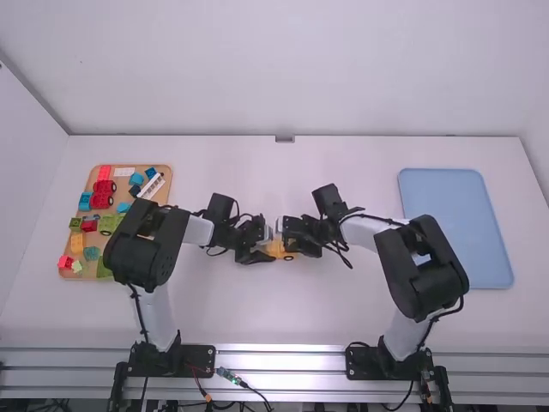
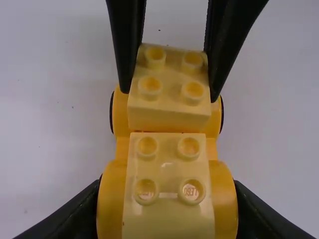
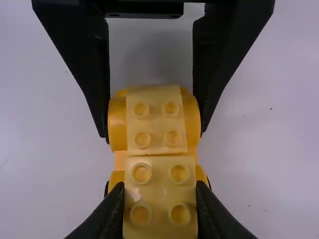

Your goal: Assemble lego blocks to make yellow taxi

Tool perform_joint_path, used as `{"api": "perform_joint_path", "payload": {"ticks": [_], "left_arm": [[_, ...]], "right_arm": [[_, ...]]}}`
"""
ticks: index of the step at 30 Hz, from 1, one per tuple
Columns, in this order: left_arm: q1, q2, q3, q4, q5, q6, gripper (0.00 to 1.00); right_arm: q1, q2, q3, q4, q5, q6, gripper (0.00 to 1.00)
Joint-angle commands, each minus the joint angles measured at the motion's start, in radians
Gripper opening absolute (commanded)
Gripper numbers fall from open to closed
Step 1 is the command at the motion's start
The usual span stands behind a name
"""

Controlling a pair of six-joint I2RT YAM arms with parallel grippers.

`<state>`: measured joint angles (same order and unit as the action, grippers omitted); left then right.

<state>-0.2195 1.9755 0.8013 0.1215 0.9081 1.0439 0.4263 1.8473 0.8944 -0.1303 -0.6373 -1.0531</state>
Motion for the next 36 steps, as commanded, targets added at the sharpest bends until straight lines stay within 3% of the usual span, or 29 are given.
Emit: {"api": "perform_joint_path", "payload": {"ticks": [1,5,11,28,30,33,36], "left_arm": [[0.003,0.010,0.009,-0.009,-0.008,0.000,0.56],[0.003,0.010,0.009,-0.012,-0.008,0.001,0.55],[-0.005,0.010,0.009,-0.059,0.000,0.099,0.44],[-0.006,0.010,0.009,-0.018,0.000,0.072,0.49],[-0.011,0.010,0.009,-0.011,-0.001,0.060,0.49],[-0.012,0.010,0.009,-0.008,-0.001,0.061,0.49],[-0.011,0.010,0.009,-0.009,0.000,0.061,0.49]], "right_arm": [[0.006,-0.023,-0.021,-0.004,-0.016,0.005,0.00],[0.011,-0.023,-0.025,-0.009,-0.016,0.006,0.00],[0.034,-0.023,-0.026,-0.009,-0.002,0.010,0.00],[0.033,-0.023,-0.026,-0.031,0.006,0.028,0.00],[0.033,-0.023,-0.026,-0.031,0.006,0.028,0.07],[0.033,-0.023,-0.026,-0.031,0.006,0.027,0.25],[0.033,-0.023,-0.026,-0.030,0.006,0.028,0.32]]}}
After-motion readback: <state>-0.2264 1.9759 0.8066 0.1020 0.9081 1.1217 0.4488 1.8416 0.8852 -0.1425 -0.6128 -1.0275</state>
